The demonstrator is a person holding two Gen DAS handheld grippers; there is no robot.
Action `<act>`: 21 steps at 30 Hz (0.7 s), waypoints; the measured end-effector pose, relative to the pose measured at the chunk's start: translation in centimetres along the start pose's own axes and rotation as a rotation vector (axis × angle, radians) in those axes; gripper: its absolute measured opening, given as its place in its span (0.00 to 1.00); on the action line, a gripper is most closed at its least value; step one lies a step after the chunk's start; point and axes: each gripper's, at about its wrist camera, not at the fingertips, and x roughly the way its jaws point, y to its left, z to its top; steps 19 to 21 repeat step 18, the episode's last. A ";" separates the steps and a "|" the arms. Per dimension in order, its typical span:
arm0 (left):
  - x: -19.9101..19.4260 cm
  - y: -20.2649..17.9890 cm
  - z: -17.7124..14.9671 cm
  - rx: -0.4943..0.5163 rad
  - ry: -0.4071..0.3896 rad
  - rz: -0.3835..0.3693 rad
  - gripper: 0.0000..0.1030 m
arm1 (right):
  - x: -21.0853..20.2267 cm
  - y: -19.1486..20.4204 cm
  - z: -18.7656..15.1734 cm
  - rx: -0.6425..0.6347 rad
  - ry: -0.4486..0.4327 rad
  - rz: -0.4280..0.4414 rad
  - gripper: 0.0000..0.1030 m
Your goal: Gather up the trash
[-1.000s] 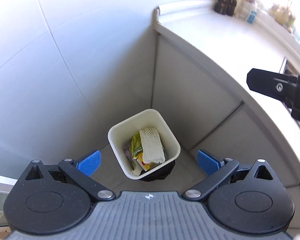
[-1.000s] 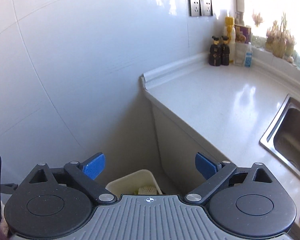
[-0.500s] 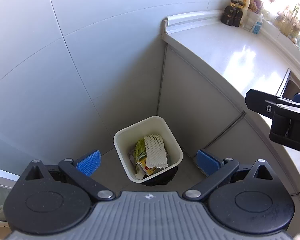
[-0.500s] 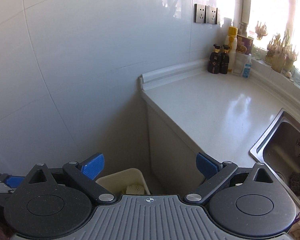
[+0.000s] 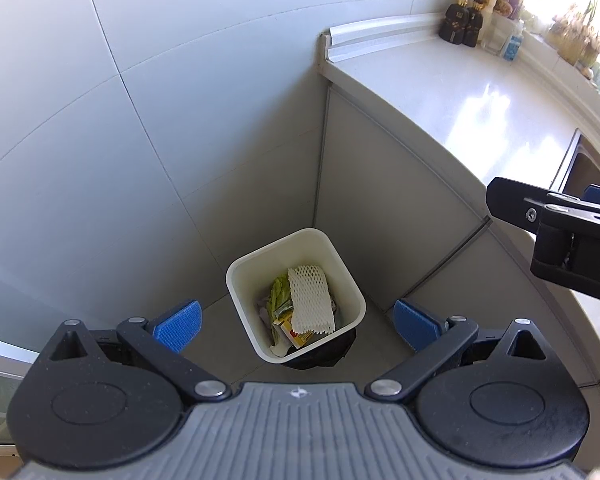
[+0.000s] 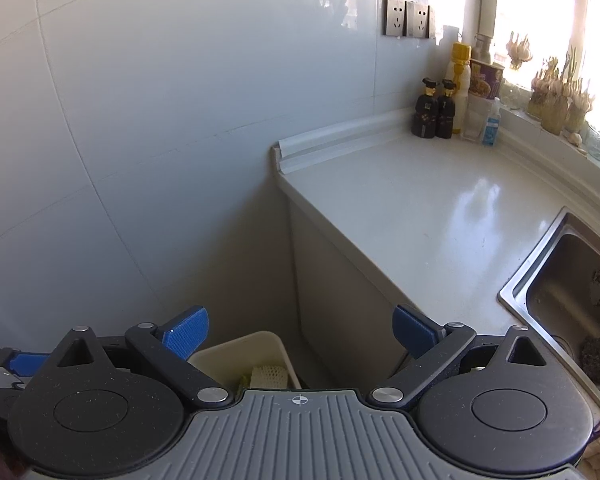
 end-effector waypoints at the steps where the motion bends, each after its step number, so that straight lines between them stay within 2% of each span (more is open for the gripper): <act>1: 0.0 0.0 0.0 0.000 0.001 0.000 0.99 | 0.1 0.0 0.1 0.001 0.001 0.000 0.97; 21: 0.3 -0.4 0.2 0.002 0.011 -0.004 0.99 | 0.7 -0.8 0.2 0.013 0.013 0.005 0.97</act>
